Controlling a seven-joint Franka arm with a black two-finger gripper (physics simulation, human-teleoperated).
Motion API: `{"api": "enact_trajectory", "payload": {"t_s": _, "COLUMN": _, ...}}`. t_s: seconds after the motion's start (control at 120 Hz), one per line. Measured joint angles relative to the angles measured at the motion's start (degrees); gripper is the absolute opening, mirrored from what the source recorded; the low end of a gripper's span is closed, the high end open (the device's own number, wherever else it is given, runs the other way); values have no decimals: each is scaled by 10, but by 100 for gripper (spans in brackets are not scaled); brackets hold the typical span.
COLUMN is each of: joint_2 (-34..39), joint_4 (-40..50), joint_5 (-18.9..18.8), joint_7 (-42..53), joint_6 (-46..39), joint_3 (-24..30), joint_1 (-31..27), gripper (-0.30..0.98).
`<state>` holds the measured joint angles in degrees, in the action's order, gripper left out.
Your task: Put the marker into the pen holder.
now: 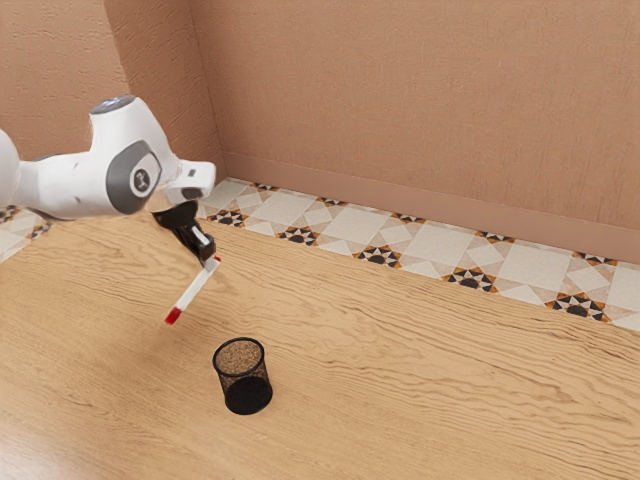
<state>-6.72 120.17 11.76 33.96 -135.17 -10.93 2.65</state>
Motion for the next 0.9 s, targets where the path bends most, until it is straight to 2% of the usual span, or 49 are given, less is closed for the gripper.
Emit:
{"api": "enact_trajectory", "payload": {"t_s": 0.108, "joint_2": 70, "joint_4": 0, "joint_5": -9, "joint_7": 0, "joint_6": 17, "joint_3": 43, "joint_1": 11, "gripper": -10}}
{"api": "enact_trajectory", "payload": {"t_s": 0.208, "joint_2": 102, "joint_4": 1, "joint_5": -12, "joint_7": 1, "joint_6": 29, "joint_3": 76, "joint_1": 23, "gripper": -10}}
{"api": "enact_trajectory", "payload": {"t_s": 0.467, "joint_2": 136, "joint_4": 50, "joint_5": -5, "joint_7": 4, "joint_6": 50, "joint_3": 93, "joint_1": 39, "gripper": -10}}
{"api": "enact_trajectory", "payload": {"t_s": 0.683, "joint_2": 129, "joint_4": 67, "joint_5": 21, "joint_7": 6, "joint_6": 58, "joint_3": 106, "joint_1": 57, "gripper": -10}}
{"api": "enact_trajectory", "payload": {"t_s": 0.9, "joint_2": 84, "joint_4": 63, "joint_5": 37, "joint_7": 7, "joint_6": 59, "joint_3": 106, "joint_1": 52, "gripper": -10}}
